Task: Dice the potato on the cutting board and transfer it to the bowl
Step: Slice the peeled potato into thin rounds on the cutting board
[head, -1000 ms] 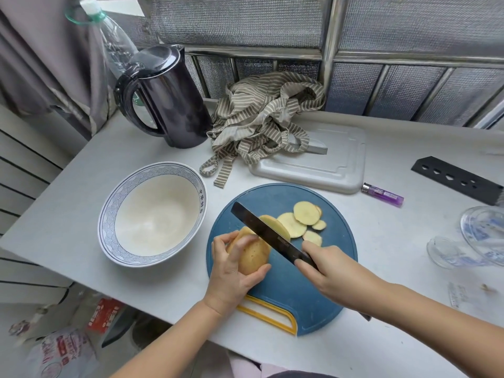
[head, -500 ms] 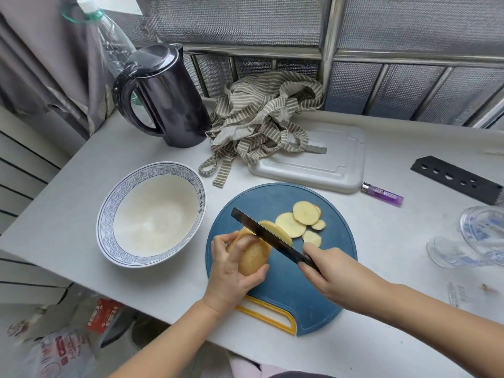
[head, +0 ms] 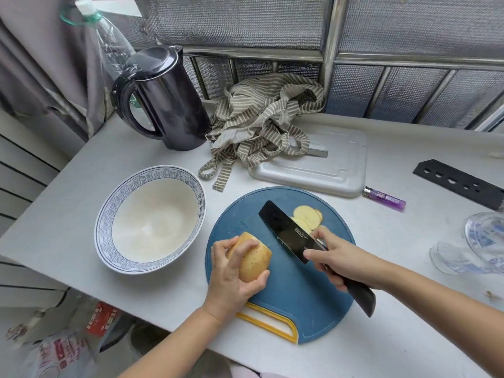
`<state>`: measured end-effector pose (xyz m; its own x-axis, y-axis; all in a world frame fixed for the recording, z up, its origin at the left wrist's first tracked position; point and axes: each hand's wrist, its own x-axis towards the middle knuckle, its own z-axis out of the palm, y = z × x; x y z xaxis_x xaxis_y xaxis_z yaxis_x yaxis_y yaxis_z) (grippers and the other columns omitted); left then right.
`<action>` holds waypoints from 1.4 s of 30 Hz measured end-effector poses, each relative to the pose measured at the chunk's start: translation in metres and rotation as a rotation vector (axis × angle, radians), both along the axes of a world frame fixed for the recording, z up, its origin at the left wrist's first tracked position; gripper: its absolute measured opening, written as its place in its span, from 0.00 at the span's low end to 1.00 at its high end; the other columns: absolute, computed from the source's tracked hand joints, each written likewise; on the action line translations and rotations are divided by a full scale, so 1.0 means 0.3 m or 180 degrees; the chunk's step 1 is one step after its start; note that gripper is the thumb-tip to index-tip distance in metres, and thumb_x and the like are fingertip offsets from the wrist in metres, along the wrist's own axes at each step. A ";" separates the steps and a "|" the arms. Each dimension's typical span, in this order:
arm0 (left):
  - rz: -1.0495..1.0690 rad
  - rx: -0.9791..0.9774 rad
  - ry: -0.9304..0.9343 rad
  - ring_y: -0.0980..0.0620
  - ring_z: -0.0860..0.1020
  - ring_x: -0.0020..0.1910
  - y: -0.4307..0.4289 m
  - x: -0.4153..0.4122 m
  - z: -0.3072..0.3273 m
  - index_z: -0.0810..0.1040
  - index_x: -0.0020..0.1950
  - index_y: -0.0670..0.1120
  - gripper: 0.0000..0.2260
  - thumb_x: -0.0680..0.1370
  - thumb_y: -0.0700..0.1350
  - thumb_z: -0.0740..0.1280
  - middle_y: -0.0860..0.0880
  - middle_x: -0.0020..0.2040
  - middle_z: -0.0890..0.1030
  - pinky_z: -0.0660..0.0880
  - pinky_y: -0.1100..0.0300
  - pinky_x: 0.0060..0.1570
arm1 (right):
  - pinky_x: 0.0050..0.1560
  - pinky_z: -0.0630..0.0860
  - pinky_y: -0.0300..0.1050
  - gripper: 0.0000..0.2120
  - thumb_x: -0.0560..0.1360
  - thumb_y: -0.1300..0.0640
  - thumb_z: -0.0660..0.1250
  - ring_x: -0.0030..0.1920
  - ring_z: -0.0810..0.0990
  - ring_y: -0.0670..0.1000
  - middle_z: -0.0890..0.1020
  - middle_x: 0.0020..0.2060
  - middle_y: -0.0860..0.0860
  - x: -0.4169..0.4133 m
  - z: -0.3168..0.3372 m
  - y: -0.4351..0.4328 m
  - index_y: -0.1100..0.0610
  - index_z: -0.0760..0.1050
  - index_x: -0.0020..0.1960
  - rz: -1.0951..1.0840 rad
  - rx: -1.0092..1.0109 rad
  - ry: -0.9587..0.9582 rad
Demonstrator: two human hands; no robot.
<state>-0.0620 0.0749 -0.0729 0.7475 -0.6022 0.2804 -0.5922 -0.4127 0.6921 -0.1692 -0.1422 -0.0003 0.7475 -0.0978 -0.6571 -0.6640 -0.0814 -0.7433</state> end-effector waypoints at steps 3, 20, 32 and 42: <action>-0.0003 0.0031 0.0028 0.56 0.66 0.59 0.000 0.000 -0.002 0.67 0.63 0.65 0.26 0.66 0.59 0.70 0.50 0.57 0.65 0.59 0.73 0.64 | 0.24 0.67 0.42 0.08 0.79 0.55 0.63 0.24 0.66 0.52 0.71 0.36 0.56 -0.003 0.006 -0.002 0.49 0.64 0.55 0.0053 -0.0227 -0.0257; -0.0166 0.0080 0.0043 0.59 0.62 0.66 0.028 -0.007 -0.025 0.65 0.64 0.66 0.27 0.67 0.61 0.71 0.57 0.60 0.60 0.63 0.66 0.63 | 0.36 0.64 0.47 0.09 0.83 0.47 0.51 0.31 0.67 0.50 0.67 0.30 0.45 -0.081 0.070 0.141 0.51 0.57 0.49 0.1435 -0.2124 -0.1066; -0.0167 -0.0005 0.0102 0.48 0.69 0.62 0.033 -0.011 -0.036 0.65 0.64 0.65 0.29 0.66 0.62 0.72 0.64 0.65 0.57 0.69 0.60 0.62 | 0.37 0.68 0.50 0.10 0.83 0.46 0.48 0.33 0.70 0.55 0.73 0.35 0.50 -0.119 0.047 0.168 0.50 0.54 0.47 0.1532 -0.2289 -0.1007; -0.0103 -0.0041 0.0120 0.45 0.72 0.59 0.027 -0.001 -0.041 0.67 0.63 0.65 0.28 0.65 0.61 0.72 0.61 0.63 0.60 0.72 0.58 0.61 | 0.36 0.67 0.49 0.10 0.83 0.46 0.47 0.31 0.67 0.52 0.69 0.32 0.47 -0.113 0.040 0.171 0.51 0.54 0.47 0.1613 -0.2370 -0.0990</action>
<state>-0.0624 0.0829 -0.0853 0.7377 -0.6229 0.2603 -0.5786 -0.3847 0.7192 -0.2032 -0.0908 0.0117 0.9466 -0.0275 -0.3213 -0.2011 -0.8290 -0.5218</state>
